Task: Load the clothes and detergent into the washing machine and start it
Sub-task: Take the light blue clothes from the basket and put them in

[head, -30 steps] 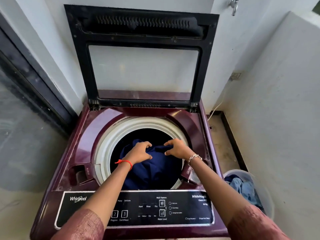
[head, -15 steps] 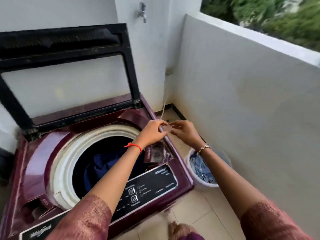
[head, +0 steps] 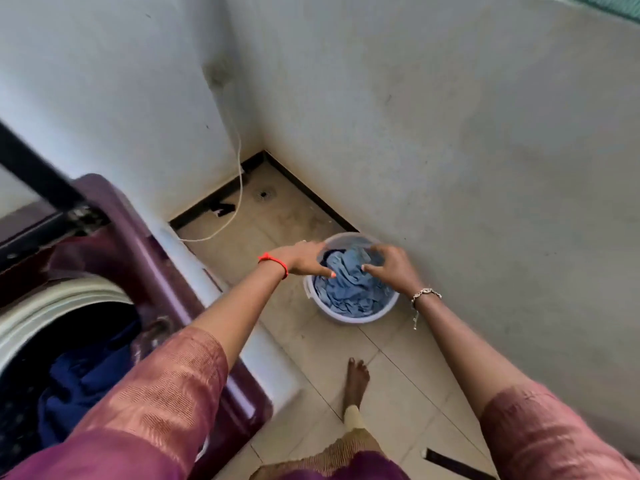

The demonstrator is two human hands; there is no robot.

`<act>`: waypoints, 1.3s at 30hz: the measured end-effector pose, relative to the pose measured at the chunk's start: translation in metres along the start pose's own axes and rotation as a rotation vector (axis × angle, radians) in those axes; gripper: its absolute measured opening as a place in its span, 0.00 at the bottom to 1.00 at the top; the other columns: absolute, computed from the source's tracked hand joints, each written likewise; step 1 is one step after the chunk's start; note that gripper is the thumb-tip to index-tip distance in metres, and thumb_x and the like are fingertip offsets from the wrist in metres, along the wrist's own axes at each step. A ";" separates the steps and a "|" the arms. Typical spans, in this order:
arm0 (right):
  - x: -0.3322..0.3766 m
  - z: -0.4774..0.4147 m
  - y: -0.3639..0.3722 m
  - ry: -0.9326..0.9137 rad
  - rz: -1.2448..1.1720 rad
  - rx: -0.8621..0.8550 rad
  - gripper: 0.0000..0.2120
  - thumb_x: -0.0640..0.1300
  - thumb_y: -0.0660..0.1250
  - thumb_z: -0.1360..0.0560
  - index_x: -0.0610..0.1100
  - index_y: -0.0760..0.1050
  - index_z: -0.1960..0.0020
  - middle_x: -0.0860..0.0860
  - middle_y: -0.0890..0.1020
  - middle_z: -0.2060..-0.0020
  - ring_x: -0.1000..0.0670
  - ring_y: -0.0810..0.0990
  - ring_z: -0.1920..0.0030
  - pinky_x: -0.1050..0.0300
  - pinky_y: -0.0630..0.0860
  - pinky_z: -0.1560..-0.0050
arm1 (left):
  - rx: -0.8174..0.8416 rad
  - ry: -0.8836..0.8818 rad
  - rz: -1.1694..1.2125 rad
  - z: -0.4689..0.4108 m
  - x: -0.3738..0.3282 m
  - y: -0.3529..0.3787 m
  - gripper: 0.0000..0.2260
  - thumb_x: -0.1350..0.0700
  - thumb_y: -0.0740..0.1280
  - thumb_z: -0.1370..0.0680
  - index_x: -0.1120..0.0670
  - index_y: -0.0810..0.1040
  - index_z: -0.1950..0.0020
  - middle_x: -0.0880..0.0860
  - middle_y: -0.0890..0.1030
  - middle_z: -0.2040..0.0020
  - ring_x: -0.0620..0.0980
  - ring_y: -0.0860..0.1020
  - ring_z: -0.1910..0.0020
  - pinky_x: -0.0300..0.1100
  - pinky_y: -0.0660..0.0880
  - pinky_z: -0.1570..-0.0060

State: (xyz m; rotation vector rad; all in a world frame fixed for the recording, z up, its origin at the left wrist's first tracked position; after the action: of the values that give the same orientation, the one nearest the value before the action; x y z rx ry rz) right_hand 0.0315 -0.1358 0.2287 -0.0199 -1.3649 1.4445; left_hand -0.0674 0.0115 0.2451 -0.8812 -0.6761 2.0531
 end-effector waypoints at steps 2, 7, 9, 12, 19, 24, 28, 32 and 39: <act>-0.032 -0.015 0.003 0.036 -0.004 0.075 0.23 0.41 0.70 0.28 0.36 0.71 0.36 0.40 0.77 0.39 0.43 0.75 0.39 0.52 0.70 0.39 | 0.046 -0.021 -0.053 -0.032 0.001 0.013 0.34 0.44 0.66 0.25 0.55 0.56 0.25 0.58 0.62 0.26 0.59 0.59 0.27 0.51 0.59 0.30; -0.107 -0.058 0.027 0.144 0.074 0.219 0.37 0.48 0.72 0.30 0.44 0.58 0.27 0.42 0.64 0.30 0.43 0.66 0.31 0.47 0.69 0.35 | 0.124 -0.053 -0.061 -0.096 0.016 0.050 0.39 0.45 0.68 0.26 0.52 0.49 0.23 0.55 0.50 0.22 0.58 0.46 0.24 0.56 0.51 0.28; -0.130 -0.076 0.043 0.170 0.141 0.259 0.43 0.52 0.72 0.31 0.45 0.52 0.25 0.42 0.58 0.27 0.43 0.62 0.28 0.44 0.68 0.34 | 0.159 -0.054 -0.088 -0.119 0.025 0.063 0.42 0.45 0.69 0.27 0.51 0.46 0.23 0.54 0.46 0.22 0.58 0.43 0.24 0.60 0.48 0.28; -0.160 -0.097 0.075 0.175 0.208 0.309 0.48 0.56 0.71 0.32 0.47 0.44 0.24 0.42 0.51 0.25 0.41 0.54 0.26 0.44 0.64 0.31 | 0.220 -0.061 -0.132 -0.156 0.039 0.086 0.46 0.45 0.70 0.28 0.51 0.41 0.23 0.56 0.41 0.22 0.59 0.40 0.24 0.63 0.43 0.28; -0.233 -0.168 0.152 0.230 0.248 0.299 0.57 0.65 0.71 0.36 0.52 0.32 0.26 0.42 0.41 0.25 0.38 0.48 0.25 0.39 0.60 0.31 | 0.171 0.032 -0.390 -0.272 0.093 0.142 0.47 0.43 0.69 0.29 0.47 0.37 0.24 0.56 0.38 0.23 0.60 0.37 0.25 0.65 0.42 0.29; -0.279 -0.227 0.211 0.181 0.224 0.188 0.62 0.66 0.73 0.42 0.64 0.23 0.34 0.45 0.33 0.26 0.37 0.42 0.25 0.32 0.61 0.35 | 0.062 0.068 -0.549 -0.349 0.134 0.184 0.63 0.31 0.72 0.49 0.46 0.40 0.24 0.60 0.64 0.27 0.66 0.61 0.29 0.71 0.60 0.38; -0.310 -0.256 0.264 0.194 0.198 0.236 0.66 0.64 0.76 0.45 0.64 0.23 0.33 0.48 0.26 0.29 0.36 0.37 0.26 0.26 0.57 0.36 | 0.003 0.154 -0.629 -0.393 0.145 0.232 0.63 0.38 0.76 0.46 0.44 0.34 0.26 0.58 0.41 0.24 0.64 0.40 0.27 0.72 0.40 0.35; -0.335 -0.272 0.299 0.219 0.054 0.153 0.59 0.50 0.76 0.36 0.66 0.28 0.32 0.52 0.25 0.30 0.36 0.42 0.25 0.31 0.71 0.41 | -0.009 0.198 -0.562 -0.421 0.147 0.264 0.54 0.56 0.71 0.33 0.39 0.27 0.30 0.53 0.26 0.28 0.66 0.32 0.28 0.72 0.45 0.34; -0.343 -0.276 0.315 0.209 0.153 0.124 0.40 0.25 0.53 0.26 0.55 0.45 0.25 0.48 0.44 0.24 0.38 0.70 0.34 0.44 0.76 0.47 | 0.121 0.176 -0.316 -0.442 0.149 0.283 0.43 0.74 0.58 0.27 0.43 0.39 0.25 0.50 0.28 0.27 0.67 0.39 0.26 0.54 0.76 0.47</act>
State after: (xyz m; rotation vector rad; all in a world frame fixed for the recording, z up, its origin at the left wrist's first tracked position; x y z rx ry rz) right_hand 0.1403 -0.0955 -0.3000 -0.1941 -1.1211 1.6046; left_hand 0.0785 0.0484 -0.2793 -0.8172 -0.5500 1.6945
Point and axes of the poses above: each hand's wrist, its own z-axis away from the middle knuckle, its own y-axis out of the palm, x = y × z, the point moved 4 cm from there along -z, towards the middle knuckle
